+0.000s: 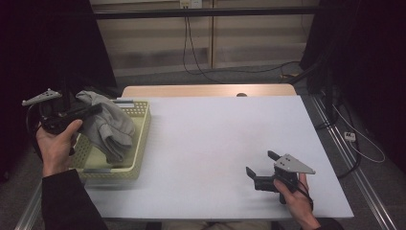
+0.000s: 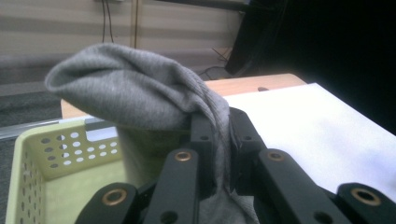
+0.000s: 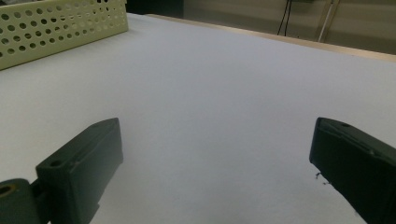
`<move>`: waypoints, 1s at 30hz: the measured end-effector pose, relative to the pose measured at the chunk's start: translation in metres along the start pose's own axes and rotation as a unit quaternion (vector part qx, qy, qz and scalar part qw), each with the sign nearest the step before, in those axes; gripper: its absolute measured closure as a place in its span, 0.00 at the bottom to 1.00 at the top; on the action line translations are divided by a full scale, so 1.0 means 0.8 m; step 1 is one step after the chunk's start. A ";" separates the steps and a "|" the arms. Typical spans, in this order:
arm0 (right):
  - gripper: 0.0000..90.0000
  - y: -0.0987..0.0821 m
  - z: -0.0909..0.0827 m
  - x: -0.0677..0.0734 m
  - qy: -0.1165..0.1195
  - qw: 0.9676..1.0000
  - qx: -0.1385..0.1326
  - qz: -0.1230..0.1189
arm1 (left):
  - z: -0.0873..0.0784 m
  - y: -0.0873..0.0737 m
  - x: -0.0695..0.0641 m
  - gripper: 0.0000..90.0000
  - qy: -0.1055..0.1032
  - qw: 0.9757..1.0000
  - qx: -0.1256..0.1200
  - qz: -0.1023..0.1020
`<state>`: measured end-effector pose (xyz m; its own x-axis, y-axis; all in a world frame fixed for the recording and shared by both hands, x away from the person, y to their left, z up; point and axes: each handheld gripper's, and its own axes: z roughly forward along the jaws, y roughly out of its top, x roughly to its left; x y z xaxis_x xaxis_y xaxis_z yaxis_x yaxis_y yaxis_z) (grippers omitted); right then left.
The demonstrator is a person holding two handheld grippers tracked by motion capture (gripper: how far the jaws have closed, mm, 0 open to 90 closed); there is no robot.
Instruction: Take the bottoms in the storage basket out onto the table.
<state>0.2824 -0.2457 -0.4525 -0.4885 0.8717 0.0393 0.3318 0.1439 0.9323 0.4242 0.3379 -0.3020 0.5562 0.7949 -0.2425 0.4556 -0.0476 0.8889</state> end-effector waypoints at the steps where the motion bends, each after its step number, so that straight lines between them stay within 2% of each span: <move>1: 0.03 0.000 0.000 0.000 0.000 1.000 0.000 0.000 | 0.001 0.000 -0.001 0.92 0.001 1.000 0.004 0.001; 9: 0.03 0.000 0.000 -0.001 -0.001 1.000 0.001 0.000 | 0.010 0.001 -0.008 0.92 -0.014 1.000 0.015 0.012; 12: 0.03 0.000 0.000 0.000 0.000 1.000 0.000 0.000 | 0.013 0.000 -0.010 0.92 -0.035 0.999 0.015 0.018; 14: 0.03 0.000 0.000 0.000 0.000 1.000 0.000 0.000 | 0.014 -0.002 -0.010 0.92 -0.042 0.999 0.026 0.023; 18: 0.03 0.000 0.000 0.000 0.000 1.000 0.001 0.000 | 0.019 -0.010 -0.002 0.92 -0.043 0.998 0.050 0.017; 23: 0.03 0.000 0.000 0.000 0.001 1.000 0.001 0.000 | 0.020 -0.016 0.004 0.92 -0.061 0.997 0.051 0.009; 26: 0.03 0.000 0.000 0.000 0.001 1.000 0.001 0.000 | 0.019 -0.016 0.004 0.92 -0.052 0.997 0.051 0.009; 28: 0.03 0.000 0.000 0.000 0.000 1.000 0.001 0.000 | 0.018 -0.017 0.004 0.91 -0.030 0.998 0.060 0.015; 30: 0.03 0.000 0.000 0.000 0.000 1.000 0.001 -0.001 | 0.016 -0.018 0.005 0.91 -0.020 0.997 0.068 0.012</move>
<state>0.2825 -0.2458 -0.4527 -0.4890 0.8714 0.0384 0.3328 0.1457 0.9317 0.4288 0.3340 -0.3209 0.5936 0.7683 -0.2394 0.5302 -0.1496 0.8346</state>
